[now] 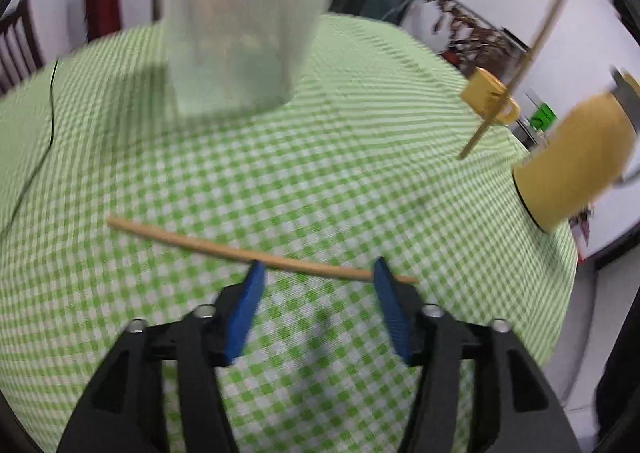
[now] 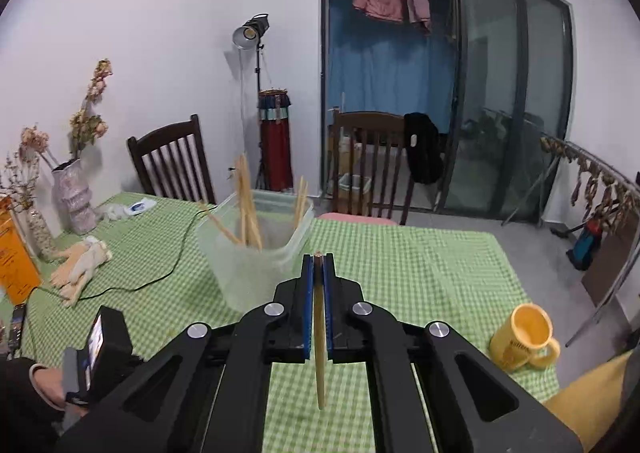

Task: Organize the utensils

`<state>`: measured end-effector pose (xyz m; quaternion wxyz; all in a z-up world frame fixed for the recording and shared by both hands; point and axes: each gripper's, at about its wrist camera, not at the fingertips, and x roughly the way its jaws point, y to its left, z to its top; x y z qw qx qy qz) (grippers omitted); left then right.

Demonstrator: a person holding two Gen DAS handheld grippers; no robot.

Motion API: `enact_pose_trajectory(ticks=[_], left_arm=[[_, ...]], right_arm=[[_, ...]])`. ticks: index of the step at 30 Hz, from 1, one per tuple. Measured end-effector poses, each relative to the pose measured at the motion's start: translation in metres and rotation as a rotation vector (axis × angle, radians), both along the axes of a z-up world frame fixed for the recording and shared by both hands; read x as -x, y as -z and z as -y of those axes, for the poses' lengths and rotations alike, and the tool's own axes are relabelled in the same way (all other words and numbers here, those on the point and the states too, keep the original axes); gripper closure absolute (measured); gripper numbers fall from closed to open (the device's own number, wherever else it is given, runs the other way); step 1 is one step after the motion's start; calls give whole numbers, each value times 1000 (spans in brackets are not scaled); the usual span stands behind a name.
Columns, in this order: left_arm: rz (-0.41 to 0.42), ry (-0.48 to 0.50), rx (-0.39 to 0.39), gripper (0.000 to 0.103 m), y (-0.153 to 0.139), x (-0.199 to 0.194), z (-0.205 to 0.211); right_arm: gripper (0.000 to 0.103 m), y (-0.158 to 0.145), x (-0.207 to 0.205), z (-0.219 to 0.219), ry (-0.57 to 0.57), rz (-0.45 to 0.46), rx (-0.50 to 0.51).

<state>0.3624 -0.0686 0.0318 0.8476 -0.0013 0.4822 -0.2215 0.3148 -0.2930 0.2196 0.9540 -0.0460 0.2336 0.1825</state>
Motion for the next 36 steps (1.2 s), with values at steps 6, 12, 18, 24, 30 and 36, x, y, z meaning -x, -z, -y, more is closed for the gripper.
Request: enact_pose_trajectory(ticks=[6,12,18,24,30,36], left_arm=[[82,212,-209,35,7,23,53],[28,-64,-211,35,9,-8,58],[93,-214,-320,35,22,-2,78],[63,-197,-355,34,20,32,56],[-24,-186,-369,34,27,77,-5],[-137,-395,-20,35,17,85,-55]], right_arm=[[98,10,13,8,-17,-13,-16],[98,14,27,24,3,-5,-39],[98,15,42,33,-5,3,-55],[98,17,59,41,-27,15,-73],[98,22,74,40,-68,22,-92],[98,24,76,25,-107,27,-98]])
